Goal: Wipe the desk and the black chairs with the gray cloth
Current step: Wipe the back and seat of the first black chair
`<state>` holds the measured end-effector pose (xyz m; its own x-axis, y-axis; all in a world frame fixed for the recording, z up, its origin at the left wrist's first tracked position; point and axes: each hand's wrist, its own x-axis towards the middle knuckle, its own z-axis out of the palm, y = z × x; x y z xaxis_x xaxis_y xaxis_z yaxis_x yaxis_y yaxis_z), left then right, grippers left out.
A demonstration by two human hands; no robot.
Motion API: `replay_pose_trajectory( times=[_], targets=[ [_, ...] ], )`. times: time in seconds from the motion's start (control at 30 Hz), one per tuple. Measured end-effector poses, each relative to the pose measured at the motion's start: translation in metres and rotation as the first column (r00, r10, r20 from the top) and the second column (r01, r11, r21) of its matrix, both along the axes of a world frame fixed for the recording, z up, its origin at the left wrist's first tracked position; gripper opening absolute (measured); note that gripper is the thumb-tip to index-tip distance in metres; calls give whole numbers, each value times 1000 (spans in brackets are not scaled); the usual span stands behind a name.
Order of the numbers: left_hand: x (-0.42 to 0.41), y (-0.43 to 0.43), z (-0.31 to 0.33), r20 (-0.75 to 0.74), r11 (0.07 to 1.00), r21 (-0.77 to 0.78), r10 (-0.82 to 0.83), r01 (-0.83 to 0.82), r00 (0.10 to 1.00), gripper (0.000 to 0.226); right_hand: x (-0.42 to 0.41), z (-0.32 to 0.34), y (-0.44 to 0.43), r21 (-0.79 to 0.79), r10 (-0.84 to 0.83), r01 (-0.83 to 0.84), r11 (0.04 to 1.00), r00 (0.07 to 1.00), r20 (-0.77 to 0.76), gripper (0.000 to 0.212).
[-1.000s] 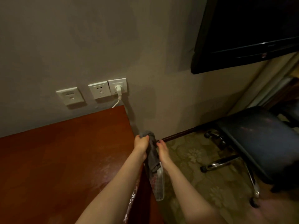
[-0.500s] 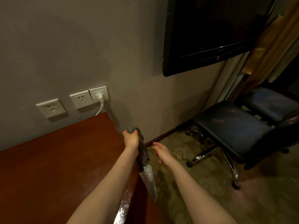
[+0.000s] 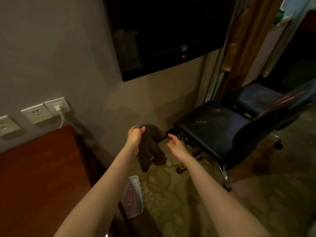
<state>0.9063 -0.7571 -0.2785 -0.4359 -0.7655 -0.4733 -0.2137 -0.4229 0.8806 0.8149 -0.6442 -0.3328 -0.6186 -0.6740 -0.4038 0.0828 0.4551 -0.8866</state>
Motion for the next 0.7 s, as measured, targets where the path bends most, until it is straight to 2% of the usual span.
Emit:
replay_pose_trajectory(
  times=[0.1,0.2,0.3,0.4,0.53,0.63,0.7],
  targets=[
    [-37,33,6,7,995,-14,-102,103,995,19,-32,15,36,-32,-22,21,999,999,-26,53],
    [-77,61,14,22,980,-24,-194,195,981,24,-66,24,69,-26,-62,61,998,998,-27,54],
    [-114,82,24,16,974,-16,-226,226,974,19,-105,28,97,-26,-164,163,986,984,-66,54],
    [-144,92,26,-13,968,28,-248,248,969,27,-137,40,116,-63,-302,295,953,935,-188,48],
    [-196,99,16,-18,956,92,-279,280,960,35,-188,71,137,-141,-404,387,911,774,-487,38],
    [-232,105,19,-26,939,140,-312,313,950,36,-227,101,145,-145,-411,465,873,544,-731,35],
    [-258,109,27,-43,922,146,-355,358,934,34,-259,119,154,-70,-329,565,822,371,-869,36]
  ],
)
